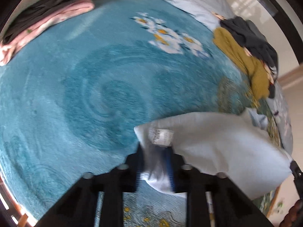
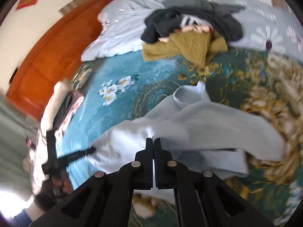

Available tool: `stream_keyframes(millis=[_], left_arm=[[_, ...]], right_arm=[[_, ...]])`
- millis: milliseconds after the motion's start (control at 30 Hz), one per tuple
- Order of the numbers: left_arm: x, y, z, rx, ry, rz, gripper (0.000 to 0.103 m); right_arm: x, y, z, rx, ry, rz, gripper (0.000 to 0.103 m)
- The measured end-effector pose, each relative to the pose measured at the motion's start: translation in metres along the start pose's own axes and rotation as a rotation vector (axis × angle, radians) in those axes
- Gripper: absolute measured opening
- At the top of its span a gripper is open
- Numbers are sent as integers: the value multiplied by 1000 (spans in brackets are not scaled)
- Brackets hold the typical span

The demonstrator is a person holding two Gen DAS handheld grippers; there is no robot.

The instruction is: Fold clothes

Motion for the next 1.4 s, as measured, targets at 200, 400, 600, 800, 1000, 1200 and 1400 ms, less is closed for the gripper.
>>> stream_keyframes(millis=[200,400,600,800,1000,1200,1400], left_arm=[[-29,-52,-20,197,-6,-161,6],[-50,-123,-70,522,148,-492,6],[-21,-160,-118,768,385,-436,6],[-23,-135,-78,547,357,-482,13],[-20,-118,-54,401,268,-392,43],[-15,-94,-39,290,194,-321,43],[-18,-79,-32,208,121,-276,43]], right_arm=[[-33,-39,-29,31,35,-139,1],[-72,-86,-46,135,17,-266,1],[-62,-124,-72,132,147,-464,0],[-47,-189,-121,292,273,-588,0],[-59,-176,-85,318,74,-446,1],[-9,-123,-27,327,-7,-119,25],[44,-126,-6,513,17,2,26]])
Point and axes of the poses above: each gripper's, at about its wrist camera, not at the fingertips, and x roughly the way its jaws point, y to its left, z to its top, the point moved 1 cm from there along x, roughly the way its jaws point, and after that the axes turned 4 degrees about y, right-handed, at the moved point
